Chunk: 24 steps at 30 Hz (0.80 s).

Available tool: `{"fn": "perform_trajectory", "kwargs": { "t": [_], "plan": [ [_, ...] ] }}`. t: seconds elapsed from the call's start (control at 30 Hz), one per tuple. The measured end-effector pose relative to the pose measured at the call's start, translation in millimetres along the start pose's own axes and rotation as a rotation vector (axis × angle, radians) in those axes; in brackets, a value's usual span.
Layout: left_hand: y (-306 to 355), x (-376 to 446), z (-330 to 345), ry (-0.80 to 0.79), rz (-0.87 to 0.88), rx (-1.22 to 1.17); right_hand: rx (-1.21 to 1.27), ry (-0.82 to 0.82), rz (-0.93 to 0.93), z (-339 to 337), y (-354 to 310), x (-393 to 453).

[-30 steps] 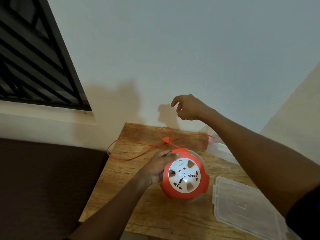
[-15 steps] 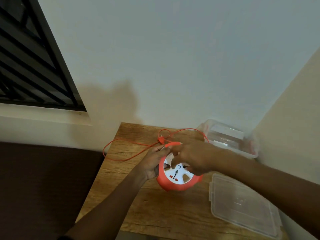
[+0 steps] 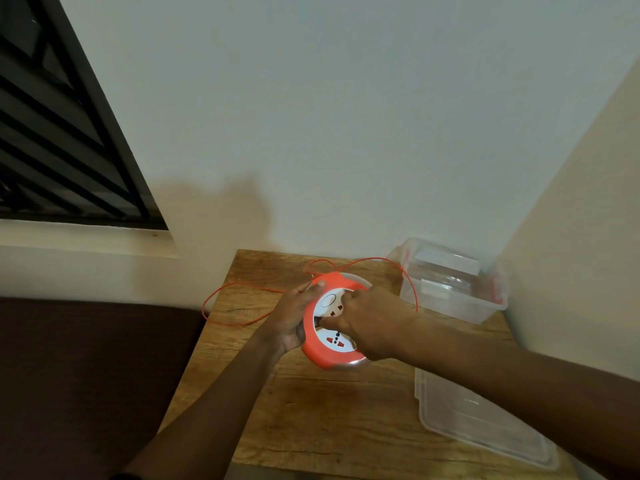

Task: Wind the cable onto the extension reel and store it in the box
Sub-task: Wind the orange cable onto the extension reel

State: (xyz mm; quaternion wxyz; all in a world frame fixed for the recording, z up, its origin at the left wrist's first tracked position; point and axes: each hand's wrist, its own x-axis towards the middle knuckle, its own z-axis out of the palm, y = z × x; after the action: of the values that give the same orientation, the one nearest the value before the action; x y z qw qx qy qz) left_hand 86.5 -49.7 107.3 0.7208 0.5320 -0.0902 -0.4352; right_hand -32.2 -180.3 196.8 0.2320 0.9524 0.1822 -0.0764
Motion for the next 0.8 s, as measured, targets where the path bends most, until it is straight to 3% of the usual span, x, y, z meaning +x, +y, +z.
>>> {"fn": "perform_trajectory", "kwargs": {
  "t": [0.17,0.37,0.43,0.6,0.7,0.8],
  "plan": [
    [4.3,2.4,-3.0,-0.027,0.035,-0.020,0.038,0.135,0.103,6.4,-2.8,8.6],
    [-2.0,16.7,-1.5,0.100,0.126,-0.143,0.708,0.254,0.773,11.5,-10.9,25.4],
    [-2.7,17.6,-4.2,0.132,0.132,-0.131,0.837,0.313,0.888,13.6,-20.6,27.8],
    [-4.7,18.6,-7.9,0.115,0.120,-0.083,0.629,0.289,0.828,21.4,-29.5,24.0],
    [1.8,17.5,-3.9,0.099,0.122,-0.045,0.467,0.352,0.620,15.9,-23.2,20.9],
    [9.0,15.9,-7.2,0.014,0.125,-0.019,0.424,0.299,0.405,9.8,-15.5,15.8]
  ]
}}
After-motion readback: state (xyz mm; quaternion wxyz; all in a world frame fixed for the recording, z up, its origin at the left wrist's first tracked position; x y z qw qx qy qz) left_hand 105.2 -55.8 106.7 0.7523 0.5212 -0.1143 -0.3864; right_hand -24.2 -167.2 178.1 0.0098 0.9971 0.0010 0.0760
